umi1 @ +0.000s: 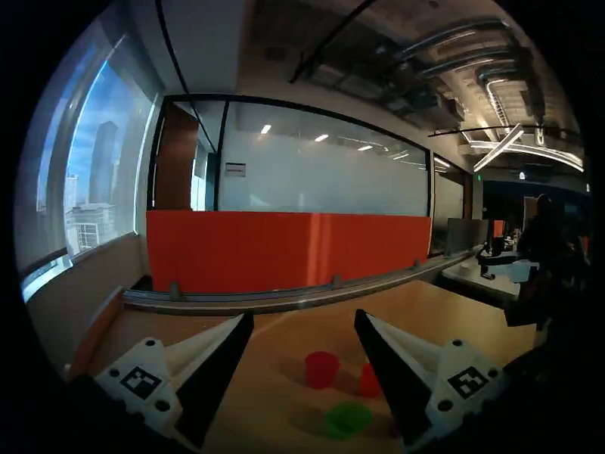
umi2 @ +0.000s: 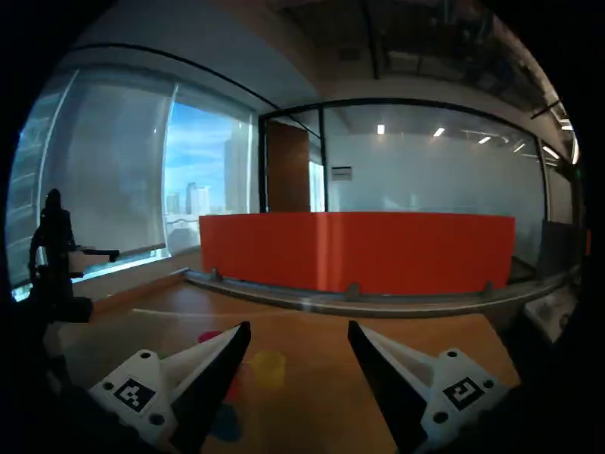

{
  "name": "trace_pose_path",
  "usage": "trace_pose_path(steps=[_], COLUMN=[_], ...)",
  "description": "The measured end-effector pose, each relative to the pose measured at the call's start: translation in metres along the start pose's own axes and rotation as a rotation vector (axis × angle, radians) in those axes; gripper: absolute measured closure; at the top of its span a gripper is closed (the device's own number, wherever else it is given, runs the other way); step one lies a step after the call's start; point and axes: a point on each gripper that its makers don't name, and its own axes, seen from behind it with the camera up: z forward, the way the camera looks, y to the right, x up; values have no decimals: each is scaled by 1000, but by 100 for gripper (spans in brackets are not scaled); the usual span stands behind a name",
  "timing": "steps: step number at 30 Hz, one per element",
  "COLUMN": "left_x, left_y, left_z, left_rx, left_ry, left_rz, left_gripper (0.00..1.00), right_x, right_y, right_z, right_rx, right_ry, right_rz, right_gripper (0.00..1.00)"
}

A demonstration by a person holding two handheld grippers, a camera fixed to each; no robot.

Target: Pour water

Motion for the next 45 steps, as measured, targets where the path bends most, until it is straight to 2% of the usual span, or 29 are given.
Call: trace_pose_path(steps=[8,12,18,24,33,45], left_x=[1,-4,-17,-31,-60,-101], left_y=[12,21,27,34,37,40], left_z=[1,-1,-1,-4,-4,2], left_rx=[-96,-149,-193,-231,-277,-308], left_ry=[-6,-21,-63,-106,-185,-262], left_rz=[23,23,64,107,138,173], left_gripper=[1,1,1,1,1,1], right_x=[7,8,3,-14,-45,-76], right_y=[-41,-53,-61,-74,-79,-90], right_z=[0,-1,0,-2,-4,-5], right_rx=[177,233,268,328,357,396], right_ry=[-10,-17,-46,-120,-213,-268], right_rz=[-31,-31,-33,-33,-97,-143], right_gripper=[1,1,1,1,1,1])
